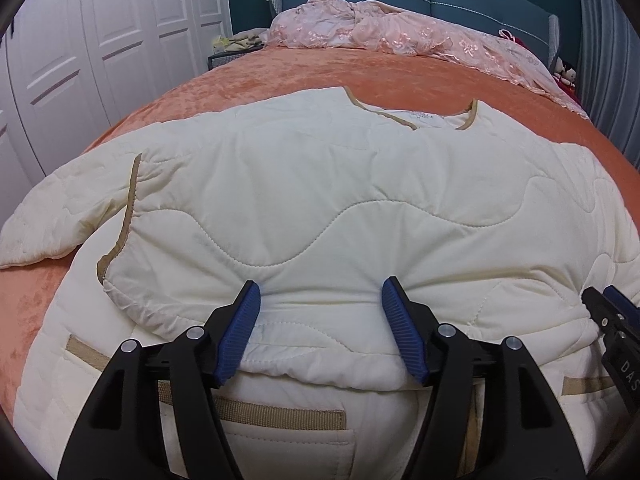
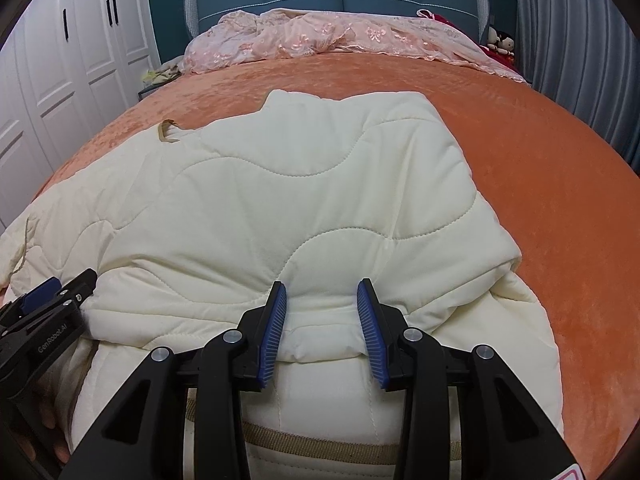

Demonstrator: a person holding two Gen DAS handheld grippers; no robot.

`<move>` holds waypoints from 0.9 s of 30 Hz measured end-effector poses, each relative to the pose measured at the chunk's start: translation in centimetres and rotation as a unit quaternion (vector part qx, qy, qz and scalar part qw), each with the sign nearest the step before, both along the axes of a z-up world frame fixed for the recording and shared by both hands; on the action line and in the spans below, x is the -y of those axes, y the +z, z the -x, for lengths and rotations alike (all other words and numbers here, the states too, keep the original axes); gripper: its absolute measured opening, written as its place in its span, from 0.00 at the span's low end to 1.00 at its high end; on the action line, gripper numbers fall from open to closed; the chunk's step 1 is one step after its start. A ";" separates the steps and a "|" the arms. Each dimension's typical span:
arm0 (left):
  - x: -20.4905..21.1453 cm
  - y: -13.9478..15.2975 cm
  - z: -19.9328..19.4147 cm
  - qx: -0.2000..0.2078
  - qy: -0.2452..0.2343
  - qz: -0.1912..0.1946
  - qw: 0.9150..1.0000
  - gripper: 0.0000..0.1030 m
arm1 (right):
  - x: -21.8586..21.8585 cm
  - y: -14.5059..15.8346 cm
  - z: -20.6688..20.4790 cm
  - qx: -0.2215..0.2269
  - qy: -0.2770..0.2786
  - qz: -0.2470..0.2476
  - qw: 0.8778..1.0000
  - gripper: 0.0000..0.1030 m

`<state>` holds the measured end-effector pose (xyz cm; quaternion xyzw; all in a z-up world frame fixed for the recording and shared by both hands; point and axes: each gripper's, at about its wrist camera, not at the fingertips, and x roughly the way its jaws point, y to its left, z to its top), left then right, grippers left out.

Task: Fold large clothes

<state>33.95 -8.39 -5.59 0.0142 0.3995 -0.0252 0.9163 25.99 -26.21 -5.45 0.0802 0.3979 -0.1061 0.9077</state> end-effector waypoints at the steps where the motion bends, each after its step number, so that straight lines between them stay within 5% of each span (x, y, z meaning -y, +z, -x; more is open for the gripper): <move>1: -0.6 0.4 -0.1 -0.005 -0.003 0.020 1.000 0.61 | 0.0 0.0 0.0 -0.001 0.000 -0.003 1.000 0.36; 7: -8.4 5.1 2.0 -0.001 0.041 0.088 0.995 0.64 | -1.0 2.5 0.0 -0.020 -0.014 0.011 1.000 0.38; 10: -15.7 6.4 2.6 0.001 0.099 0.095 0.991 0.78 | -3.7 4.4 1.1 -0.007 0.010 -0.017 1.000 0.39; 12: -21.6 6.2 2.5 -0.009 0.151 0.105 0.983 0.79 | -6.3 5.4 2.2 0.001 0.033 -0.015 0.999 0.43; 19: -40.9 3.7 2.9 -0.033 0.348 0.172 0.921 0.77 | -12.0 5.7 5.9 -0.008 0.076 -0.058 0.995 0.50; 24: -47.3 1.7 2.1 -0.038 0.396 0.250 0.883 0.70 | -13.2 5.2 7.4 -0.028 0.077 -0.056 0.995 0.50; 27: -47.4 1.7 0.9 -0.031 0.404 0.238 0.882 0.59 | -13.3 4.7 8.1 -0.042 0.075 -0.052 0.995 0.50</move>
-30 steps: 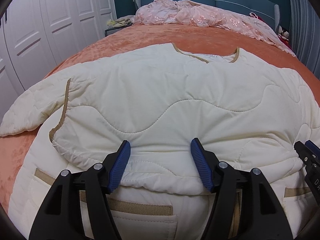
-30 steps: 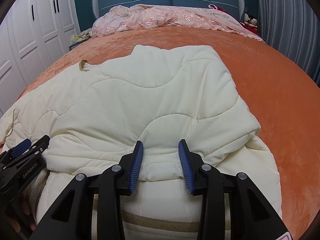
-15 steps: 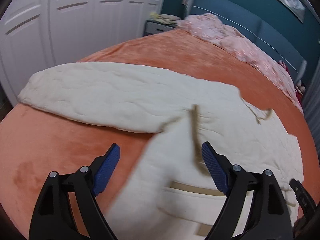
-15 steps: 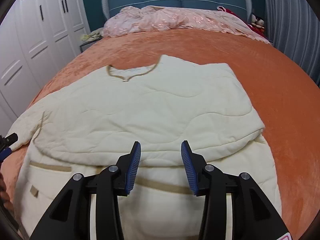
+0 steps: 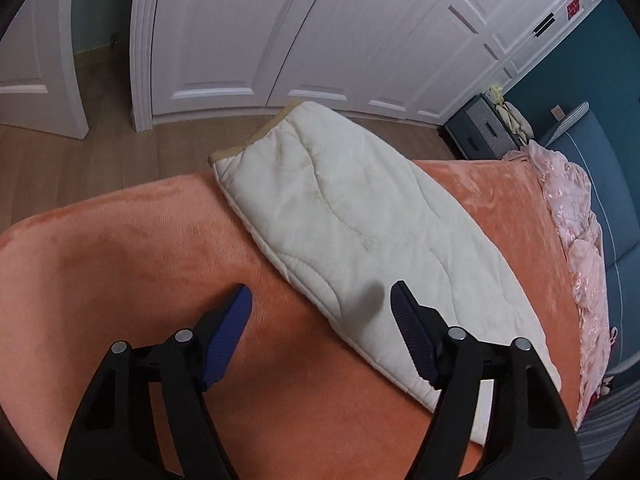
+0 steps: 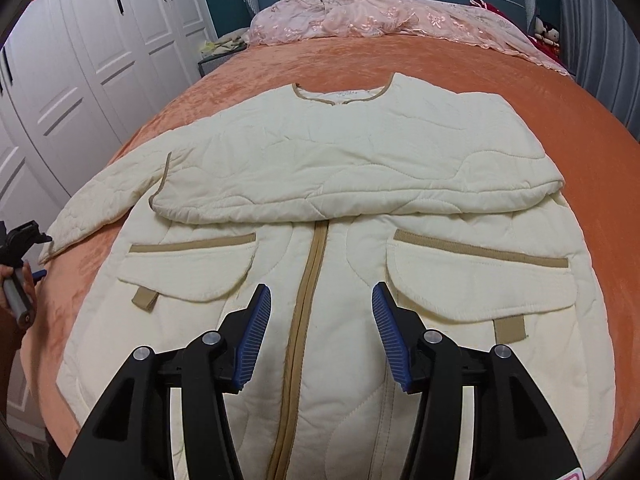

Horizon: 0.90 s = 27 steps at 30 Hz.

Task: Fold large clothes

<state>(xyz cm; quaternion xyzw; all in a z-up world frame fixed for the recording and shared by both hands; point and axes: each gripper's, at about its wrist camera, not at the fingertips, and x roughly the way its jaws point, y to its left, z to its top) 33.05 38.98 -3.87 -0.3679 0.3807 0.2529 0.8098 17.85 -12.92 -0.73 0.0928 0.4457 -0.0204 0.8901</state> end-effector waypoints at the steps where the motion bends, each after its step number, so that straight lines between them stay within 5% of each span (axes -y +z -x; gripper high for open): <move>1: 0.4 0.3 -0.7 -0.003 -0.012 -0.010 1.000 0.41 | 0.1 -0.1 0.2 -0.004 -0.002 0.000 1.000 0.50; 2: 0.7 0.6 -1.5 -0.009 -0.025 -0.016 1.000 0.25 | 0.3 -0.2 0.4 -0.006 -0.003 -0.001 1.000 0.51; 4: 2.2 2.1 -2.8 -0.016 -0.043 -0.053 0.998 0.09 | 0.6 -0.1 0.9 -0.007 -0.007 -0.002 1.000 0.51; 9: 10.4 11.1 -4.7 0.054 -0.138 -0.163 0.976 0.06 | 2.2 0.2 1.9 -0.002 -0.017 -0.010 1.000 0.51; 12: 18.3 17.1 -4.8 0.120 -0.215 -0.183 0.952 0.06 | 3.4 0.5 2.4 0.005 -0.027 -0.016 0.999 0.51; 16: 31.7 22.1 -3.5 0.189 -0.342 -0.170 0.905 0.07 | 5.1 0.7 2.8 0.010 -0.045 -0.025 0.999 0.51; 18: 38.3 22.2 -2.6 0.198 -0.405 -0.138 0.882 0.11 | 6.2 0.7 3.0 0.013 -0.056 -0.029 0.998 0.51; 19: 40.9 21.6 -2.2 0.196 -0.429 -0.117 0.874 0.24 | 6.9 0.8 3.1 0.015 -0.063 -0.030 0.997 0.51; 20: 43.2 20.8 -2.0 0.191 -0.447 -0.102 0.868 0.53 | 7.6 0.8 3.2 0.016 -0.069 -0.032 0.997 0.51; 22: 46.4 18.4 -0.7 0.183 -0.460 -0.080 0.865 0.71 | 9.1 0.9 3.2 0.017 -0.081 -0.039 0.996 0.51; 25: 47.6 14.3 0.1 0.143 -0.473 -0.050 0.868 0.71 | 11.2 0.9 2.8 0.020 -0.092 -0.041 0.995 0.53; 27: 46.6 12.0 -0.2 0.114 -0.462 -0.026 0.879 0.71 | 12.4 1.0 2.1 0.024 -0.094 -0.042 0.994 0.53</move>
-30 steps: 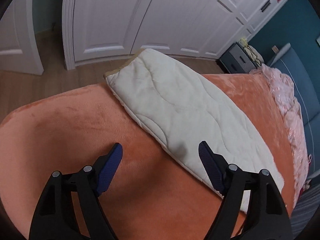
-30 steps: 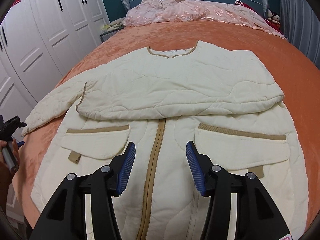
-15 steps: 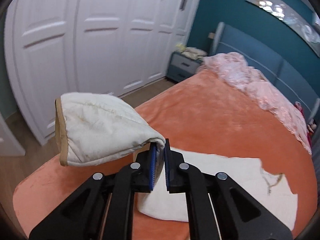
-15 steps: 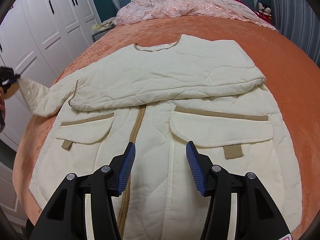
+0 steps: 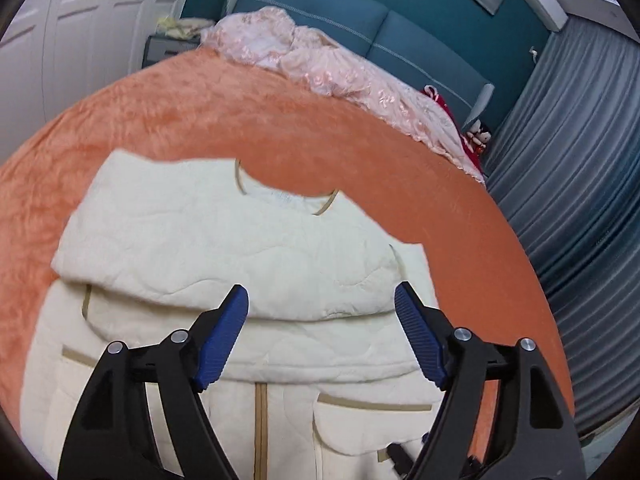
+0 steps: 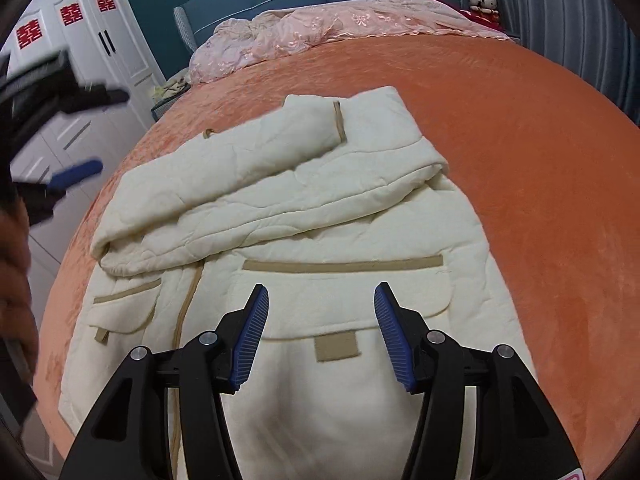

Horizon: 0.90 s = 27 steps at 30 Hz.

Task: Fold large clothes

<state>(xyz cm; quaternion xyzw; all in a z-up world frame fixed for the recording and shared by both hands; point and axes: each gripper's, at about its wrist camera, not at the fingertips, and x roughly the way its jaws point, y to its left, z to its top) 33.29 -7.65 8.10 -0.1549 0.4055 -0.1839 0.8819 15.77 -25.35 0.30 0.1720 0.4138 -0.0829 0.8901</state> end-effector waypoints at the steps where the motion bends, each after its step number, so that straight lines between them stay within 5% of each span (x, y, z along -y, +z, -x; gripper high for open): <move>1: -0.7 -1.0 -0.4 -0.014 0.015 0.003 1.000 0.71 | 0.4 0.1 -0.5 0.002 -0.001 0.001 1.000 0.53; 6: -7.3 -5.0 -1.8 -0.075 0.102 0.025 0.992 0.71 | 2.9 0.1 -4.1 0.017 -0.016 -0.028 0.999 0.53; 14: -16.2 -8.7 -4.5 -0.117 0.215 0.055 0.968 0.71 | 5.5 -1.2 -12.1 0.012 -0.046 -0.085 0.995 0.53; 21: -19.2 -11.8 -5.6 -0.156 0.249 0.124 0.948 0.70 | 6.3 -2.9 -16.3 0.007 -0.072 -0.146 0.987 0.53; 24: -19.3 -12.3 -5.7 -0.159 0.251 0.133 0.946 0.66 | 5.9 -3.0 -17.0 0.009 -0.070 -0.149 0.986 0.53; 27: -19.1 -12.1 -6.0 -0.156 0.245 0.134 0.947 0.54 | 5.5 -2.7 -17.3 0.014 -0.067 -0.151 0.986 0.32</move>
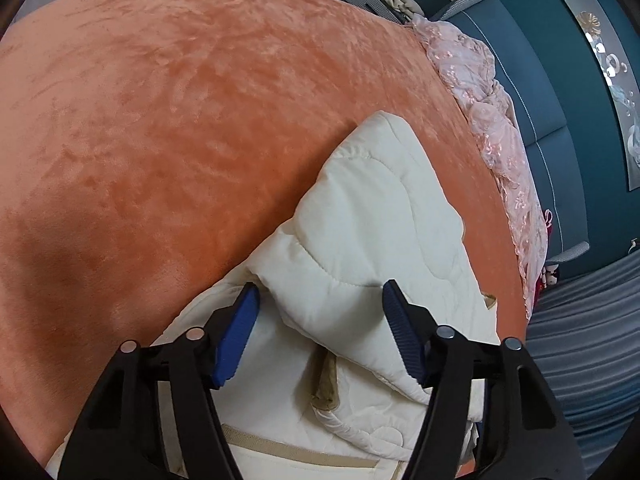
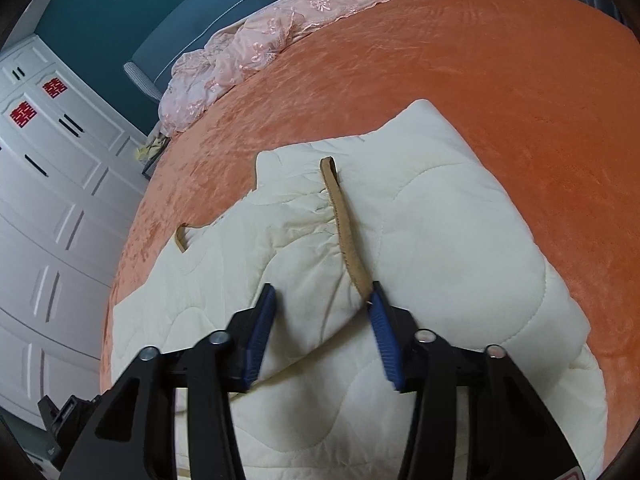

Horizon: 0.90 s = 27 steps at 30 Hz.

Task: Fold large clothes

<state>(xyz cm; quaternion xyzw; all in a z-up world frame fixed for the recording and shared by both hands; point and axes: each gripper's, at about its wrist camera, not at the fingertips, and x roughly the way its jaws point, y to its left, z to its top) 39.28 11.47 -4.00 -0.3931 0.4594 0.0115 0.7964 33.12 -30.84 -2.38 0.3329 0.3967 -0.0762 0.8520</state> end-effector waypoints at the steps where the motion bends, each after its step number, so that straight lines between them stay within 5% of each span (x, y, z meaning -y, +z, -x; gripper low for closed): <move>1: 0.1 0.2 -0.1 0.000 -0.001 -0.006 1.000 0.45 | 0.0 0.2 -0.2 0.004 0.006 -0.008 1.000 0.18; 7: -0.3 1.9 -0.7 0.011 -0.005 -0.035 0.999 0.12 | -2.2 7.1 0.6 0.087 0.050 0.044 0.994 0.10; 12: -1.2 4.2 0.6 0.059 -0.003 -0.042 0.997 0.09 | -4.7 14.6 3.7 0.174 0.098 0.122 0.972 0.09; 14: -1.2 4.3 1.2 0.063 -0.010 -0.051 0.997 0.08 | -5.2 15.1 5.6 0.185 0.106 0.136 0.967 0.09; 21: -0.2 1.3 2.3 0.030 -0.030 -0.100 0.994 0.08 | -3.1 4.2 7.3 0.054 0.089 0.116 0.988 0.09; 27: 1.2 0.1 2.3 0.028 -0.050 -0.162 0.985 0.08 | -2.5 -1.0 7.5 -0.001 0.081 0.096 0.992 0.09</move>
